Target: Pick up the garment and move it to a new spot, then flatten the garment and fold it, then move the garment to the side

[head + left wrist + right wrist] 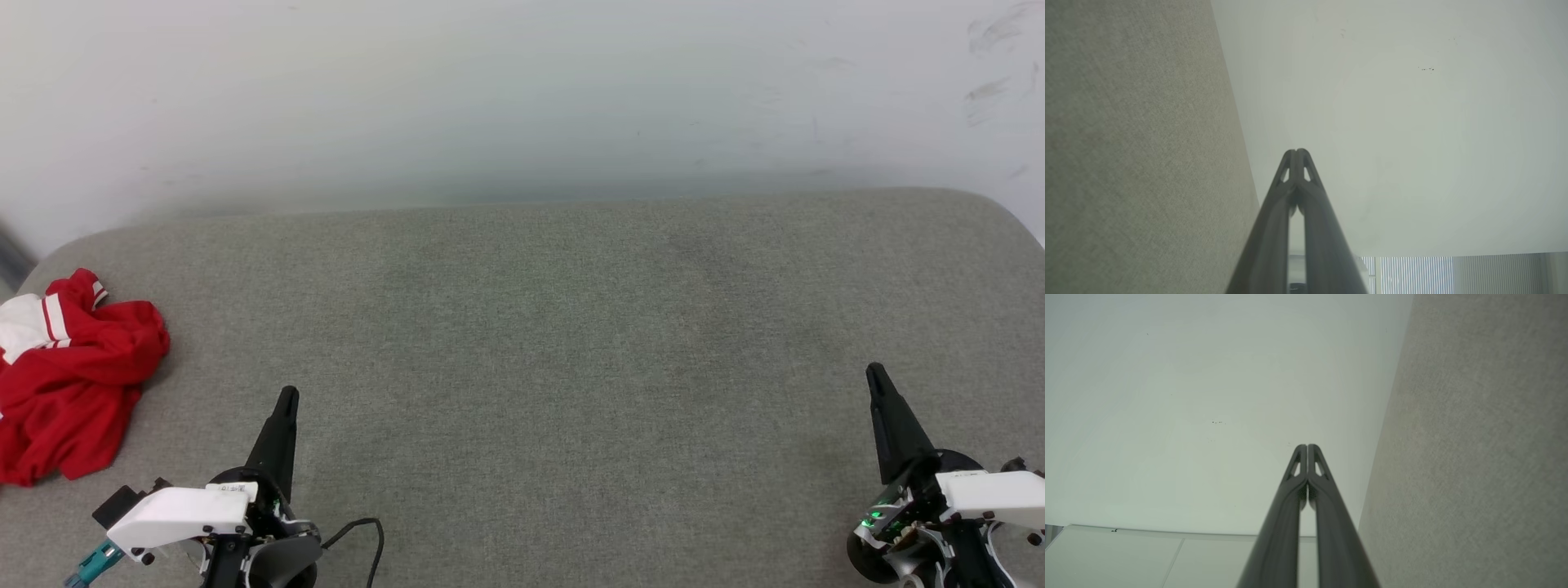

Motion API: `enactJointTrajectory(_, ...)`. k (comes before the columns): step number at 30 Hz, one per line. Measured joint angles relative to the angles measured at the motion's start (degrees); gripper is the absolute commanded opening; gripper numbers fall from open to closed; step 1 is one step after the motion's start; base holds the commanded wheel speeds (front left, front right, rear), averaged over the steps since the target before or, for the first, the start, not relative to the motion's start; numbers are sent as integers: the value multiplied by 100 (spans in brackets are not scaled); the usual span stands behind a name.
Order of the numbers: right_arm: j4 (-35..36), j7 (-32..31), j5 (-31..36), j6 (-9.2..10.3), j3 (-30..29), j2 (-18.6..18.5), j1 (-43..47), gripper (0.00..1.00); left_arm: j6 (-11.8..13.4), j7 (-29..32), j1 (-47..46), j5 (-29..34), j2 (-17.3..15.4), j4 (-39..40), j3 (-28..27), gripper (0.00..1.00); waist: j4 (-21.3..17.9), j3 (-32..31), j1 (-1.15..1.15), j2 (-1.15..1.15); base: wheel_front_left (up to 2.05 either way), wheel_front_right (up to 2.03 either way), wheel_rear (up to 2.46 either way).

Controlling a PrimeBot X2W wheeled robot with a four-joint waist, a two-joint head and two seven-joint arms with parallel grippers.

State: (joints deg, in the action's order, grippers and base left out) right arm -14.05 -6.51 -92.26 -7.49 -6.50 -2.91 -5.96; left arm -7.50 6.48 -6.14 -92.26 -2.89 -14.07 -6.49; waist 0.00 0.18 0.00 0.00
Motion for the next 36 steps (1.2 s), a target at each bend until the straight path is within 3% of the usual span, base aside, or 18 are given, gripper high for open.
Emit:
enactJointTrajectory(24, 0, 0, 0, 0, 0, 0, 0, 0, 0, 0, 0, 0, 0, 0, 3, 0, 0, 0, 0, 0, 0, 0, 0)
enactJointTrajectory(25, 0, 0, 0, 0, 0, 0, 0, 100, 0, 0, 0, 0, 0, 0, 0, 100, 0, 0, 0, 0, 0, 0, 0)
enactJointTrajectory(36, -134, 149, 58, 2, 127, 2, 260, 100, 1, -215, 227, -155, 19, -99, 227, 100, -4, 8, 0, 0, 0, 0, 0)
